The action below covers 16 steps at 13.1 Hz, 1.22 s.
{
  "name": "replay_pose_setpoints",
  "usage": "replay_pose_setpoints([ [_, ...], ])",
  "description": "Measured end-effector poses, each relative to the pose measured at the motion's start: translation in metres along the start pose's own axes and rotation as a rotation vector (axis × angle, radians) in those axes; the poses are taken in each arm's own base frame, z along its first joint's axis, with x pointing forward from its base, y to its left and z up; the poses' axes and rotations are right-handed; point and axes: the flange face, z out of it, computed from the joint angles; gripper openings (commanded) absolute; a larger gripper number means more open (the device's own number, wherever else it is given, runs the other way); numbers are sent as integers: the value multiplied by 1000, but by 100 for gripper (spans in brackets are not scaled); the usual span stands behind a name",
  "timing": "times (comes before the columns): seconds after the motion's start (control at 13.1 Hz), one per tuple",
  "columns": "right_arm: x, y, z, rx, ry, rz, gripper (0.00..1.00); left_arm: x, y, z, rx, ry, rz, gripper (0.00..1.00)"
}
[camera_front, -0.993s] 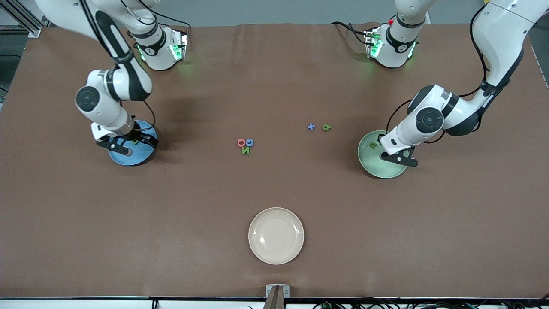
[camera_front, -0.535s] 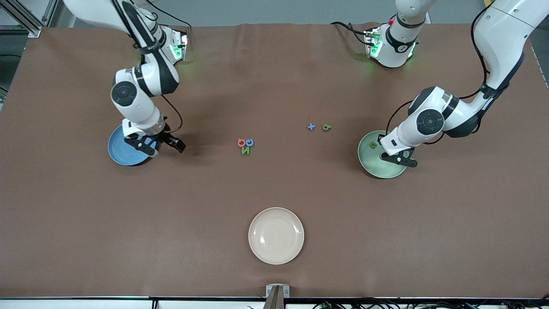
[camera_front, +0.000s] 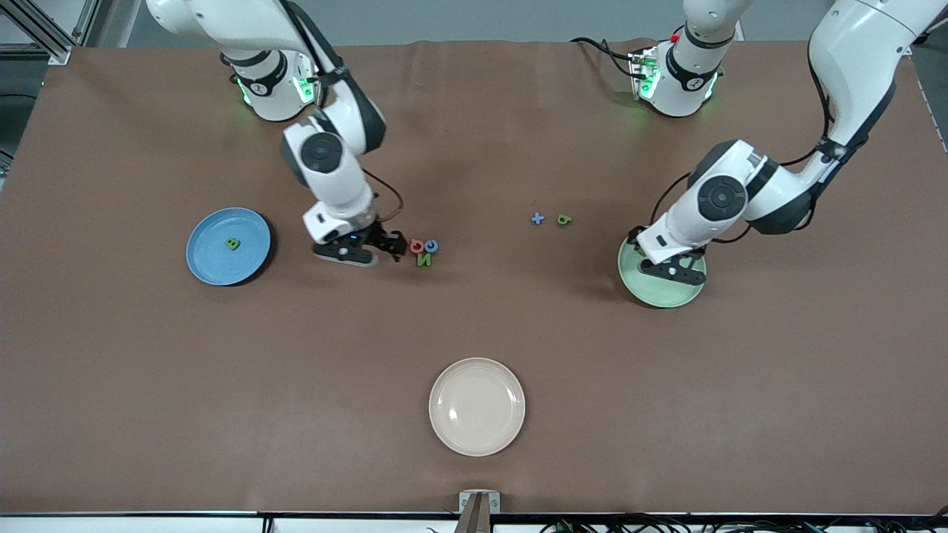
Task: Sort uppercase to blue plate, lowercase to green plate
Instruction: 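Grasp the green N with the right gripper while the left gripper reaches b, then grasp the green b with the left gripper while the right gripper carries N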
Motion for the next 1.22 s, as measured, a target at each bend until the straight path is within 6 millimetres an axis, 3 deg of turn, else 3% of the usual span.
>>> replay_pose_setpoints([
  [0.23, 4, -33, 19, 6, 9, -36, 93, -2, 49, -22, -14, 20, -48, 100],
  [0.69, -18, -52, 42, -13, -9, -85, 86, -24, 144, -13, -52, 4, -87, 100],
  [0.99, -24, -51, 57, -32, -24, -87, 79, -31, 175, 10, -73, 15, -72, 97],
  [1.22, -27, -53, 61, -36, -27, -90, 70, -40, 177, 30, -76, 8, -56, 83],
])
